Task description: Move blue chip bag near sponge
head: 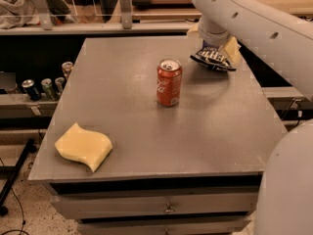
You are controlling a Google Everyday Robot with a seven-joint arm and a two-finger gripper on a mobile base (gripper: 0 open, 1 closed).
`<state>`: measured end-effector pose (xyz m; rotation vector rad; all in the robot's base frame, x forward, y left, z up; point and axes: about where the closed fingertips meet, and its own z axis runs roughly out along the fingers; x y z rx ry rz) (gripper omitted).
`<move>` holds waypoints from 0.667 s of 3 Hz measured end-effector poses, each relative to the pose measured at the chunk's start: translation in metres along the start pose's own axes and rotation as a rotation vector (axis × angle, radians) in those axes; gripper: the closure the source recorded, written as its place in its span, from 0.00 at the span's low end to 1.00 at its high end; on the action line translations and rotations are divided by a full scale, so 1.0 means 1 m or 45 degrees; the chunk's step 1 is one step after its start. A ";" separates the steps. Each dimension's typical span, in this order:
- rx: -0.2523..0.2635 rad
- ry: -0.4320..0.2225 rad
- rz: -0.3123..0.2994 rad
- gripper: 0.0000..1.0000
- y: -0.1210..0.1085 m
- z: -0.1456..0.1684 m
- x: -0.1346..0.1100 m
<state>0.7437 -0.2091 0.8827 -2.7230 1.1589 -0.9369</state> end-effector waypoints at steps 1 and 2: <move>-0.014 -0.018 -0.020 0.14 -0.002 0.010 -0.005; -0.025 -0.037 -0.036 0.38 -0.005 0.016 -0.008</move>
Offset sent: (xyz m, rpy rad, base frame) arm 0.0110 0.0105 -0.0171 -0.0079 0.0546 0.0330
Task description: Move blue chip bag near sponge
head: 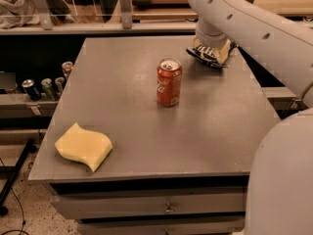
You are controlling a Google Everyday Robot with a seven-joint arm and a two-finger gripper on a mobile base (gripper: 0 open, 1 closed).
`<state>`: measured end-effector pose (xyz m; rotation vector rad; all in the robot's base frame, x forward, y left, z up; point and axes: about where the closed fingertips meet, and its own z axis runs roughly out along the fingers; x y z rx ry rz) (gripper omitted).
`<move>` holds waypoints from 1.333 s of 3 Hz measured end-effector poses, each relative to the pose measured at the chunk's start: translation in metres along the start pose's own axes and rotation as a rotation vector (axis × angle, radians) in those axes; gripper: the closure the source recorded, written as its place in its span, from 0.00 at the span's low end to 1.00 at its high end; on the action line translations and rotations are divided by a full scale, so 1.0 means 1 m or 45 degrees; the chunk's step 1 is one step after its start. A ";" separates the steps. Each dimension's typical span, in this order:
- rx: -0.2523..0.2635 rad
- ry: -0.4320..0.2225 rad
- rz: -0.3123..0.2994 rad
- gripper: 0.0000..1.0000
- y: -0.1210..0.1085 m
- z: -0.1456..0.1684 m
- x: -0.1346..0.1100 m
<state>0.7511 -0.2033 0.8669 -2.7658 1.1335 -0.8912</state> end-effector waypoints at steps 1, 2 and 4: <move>0.000 -0.001 -0.002 0.62 -0.001 -0.003 0.001; 0.012 0.009 0.009 0.83 0.001 -0.012 0.008; 0.114 0.055 0.080 1.00 0.005 -0.053 0.035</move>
Offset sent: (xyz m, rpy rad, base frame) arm -0.0043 -0.0081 0.0332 0.0133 -0.0390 -0.0093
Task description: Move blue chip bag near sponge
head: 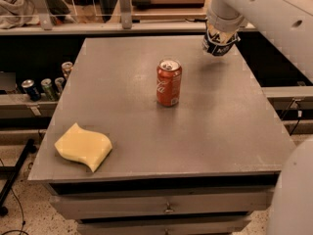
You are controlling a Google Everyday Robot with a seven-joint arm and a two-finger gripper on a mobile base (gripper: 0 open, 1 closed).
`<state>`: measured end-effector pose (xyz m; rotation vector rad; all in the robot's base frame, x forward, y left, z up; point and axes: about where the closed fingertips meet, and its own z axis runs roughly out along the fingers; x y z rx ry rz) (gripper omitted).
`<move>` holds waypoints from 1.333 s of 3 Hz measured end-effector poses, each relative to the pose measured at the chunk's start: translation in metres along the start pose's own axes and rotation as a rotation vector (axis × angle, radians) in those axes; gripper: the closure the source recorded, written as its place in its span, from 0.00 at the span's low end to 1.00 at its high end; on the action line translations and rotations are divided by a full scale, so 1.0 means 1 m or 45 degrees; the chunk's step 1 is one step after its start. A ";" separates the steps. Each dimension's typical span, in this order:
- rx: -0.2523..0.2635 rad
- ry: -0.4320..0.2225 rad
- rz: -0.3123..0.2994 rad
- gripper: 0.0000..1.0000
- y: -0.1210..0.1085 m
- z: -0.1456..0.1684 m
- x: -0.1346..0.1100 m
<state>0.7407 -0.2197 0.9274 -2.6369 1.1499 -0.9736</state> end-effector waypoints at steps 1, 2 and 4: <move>0.063 0.011 -0.002 1.00 0.002 -0.033 0.009; 0.113 -0.004 -0.045 1.00 0.004 -0.063 0.005; 0.260 -0.104 -0.299 1.00 0.020 -0.148 -0.047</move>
Offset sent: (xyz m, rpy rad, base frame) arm -0.0906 0.0247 0.0835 0.0205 -0.0558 0.2093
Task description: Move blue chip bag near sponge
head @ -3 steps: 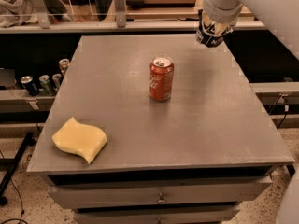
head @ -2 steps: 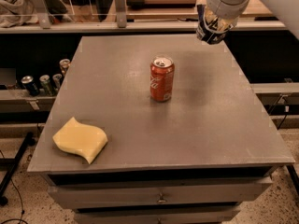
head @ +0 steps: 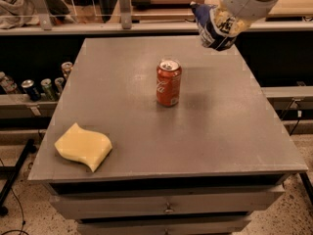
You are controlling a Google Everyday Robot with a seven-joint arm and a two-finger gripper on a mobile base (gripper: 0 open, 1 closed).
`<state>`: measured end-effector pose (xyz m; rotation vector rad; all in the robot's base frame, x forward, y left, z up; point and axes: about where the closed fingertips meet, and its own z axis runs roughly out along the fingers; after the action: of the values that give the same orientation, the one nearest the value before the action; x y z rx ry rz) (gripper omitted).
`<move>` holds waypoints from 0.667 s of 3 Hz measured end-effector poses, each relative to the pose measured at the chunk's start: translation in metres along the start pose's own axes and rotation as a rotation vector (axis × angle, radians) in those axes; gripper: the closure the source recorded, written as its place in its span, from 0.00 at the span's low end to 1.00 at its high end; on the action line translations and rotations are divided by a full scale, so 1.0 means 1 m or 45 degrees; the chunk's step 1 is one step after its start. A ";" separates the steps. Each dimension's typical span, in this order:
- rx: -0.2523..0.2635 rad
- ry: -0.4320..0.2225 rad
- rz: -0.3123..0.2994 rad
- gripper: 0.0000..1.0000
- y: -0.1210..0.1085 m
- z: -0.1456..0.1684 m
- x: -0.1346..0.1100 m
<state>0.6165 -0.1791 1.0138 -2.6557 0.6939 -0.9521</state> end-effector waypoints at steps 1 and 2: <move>0.137 0.003 -0.101 1.00 -0.012 -0.049 -0.022; 0.204 -0.050 -0.168 1.00 -0.019 -0.073 -0.035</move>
Offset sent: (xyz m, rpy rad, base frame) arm -0.0915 0.0393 0.0566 0.0563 -0.0401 0.2954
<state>0.5522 -0.1491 1.0572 -2.5963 0.4186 -0.9429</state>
